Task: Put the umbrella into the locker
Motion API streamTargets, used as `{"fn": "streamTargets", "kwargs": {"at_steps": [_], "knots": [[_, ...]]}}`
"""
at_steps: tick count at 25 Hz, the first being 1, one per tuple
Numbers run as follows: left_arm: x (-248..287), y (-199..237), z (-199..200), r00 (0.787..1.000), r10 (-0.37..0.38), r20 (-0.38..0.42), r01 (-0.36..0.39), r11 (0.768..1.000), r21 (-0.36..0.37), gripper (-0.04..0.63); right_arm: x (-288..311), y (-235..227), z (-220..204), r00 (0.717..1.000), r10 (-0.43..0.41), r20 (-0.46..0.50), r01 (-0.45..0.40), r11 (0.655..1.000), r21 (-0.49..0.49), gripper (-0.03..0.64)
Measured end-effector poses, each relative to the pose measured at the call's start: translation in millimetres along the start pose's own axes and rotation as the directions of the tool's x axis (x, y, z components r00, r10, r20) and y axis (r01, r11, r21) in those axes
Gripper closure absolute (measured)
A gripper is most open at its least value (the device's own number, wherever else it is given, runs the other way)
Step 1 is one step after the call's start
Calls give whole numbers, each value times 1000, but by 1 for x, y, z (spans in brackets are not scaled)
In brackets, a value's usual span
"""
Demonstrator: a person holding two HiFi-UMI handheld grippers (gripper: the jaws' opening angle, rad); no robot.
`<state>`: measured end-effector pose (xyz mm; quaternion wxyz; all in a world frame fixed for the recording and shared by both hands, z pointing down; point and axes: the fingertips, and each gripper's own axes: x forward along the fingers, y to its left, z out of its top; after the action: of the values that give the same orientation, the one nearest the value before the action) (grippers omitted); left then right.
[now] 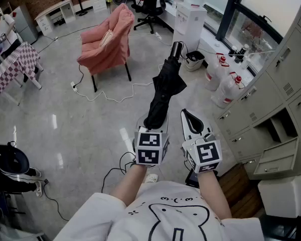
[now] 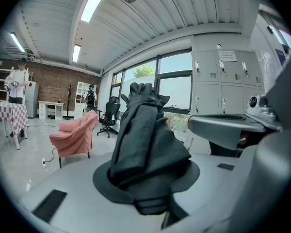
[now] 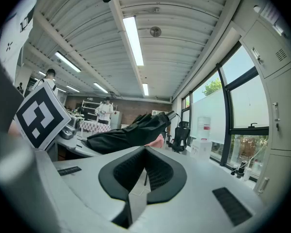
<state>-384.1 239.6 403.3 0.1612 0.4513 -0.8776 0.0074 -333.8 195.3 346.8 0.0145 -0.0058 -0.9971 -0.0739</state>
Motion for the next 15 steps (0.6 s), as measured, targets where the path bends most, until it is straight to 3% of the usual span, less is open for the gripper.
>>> {"fn": "streamTargets", "kwargs": {"at_steps": [15], "knots": [[9, -21, -8, 995, -100, -30, 101, 995, 23, 446, -14, -13, -8, 995, -96, -14, 96, 995, 20, 603]]}}
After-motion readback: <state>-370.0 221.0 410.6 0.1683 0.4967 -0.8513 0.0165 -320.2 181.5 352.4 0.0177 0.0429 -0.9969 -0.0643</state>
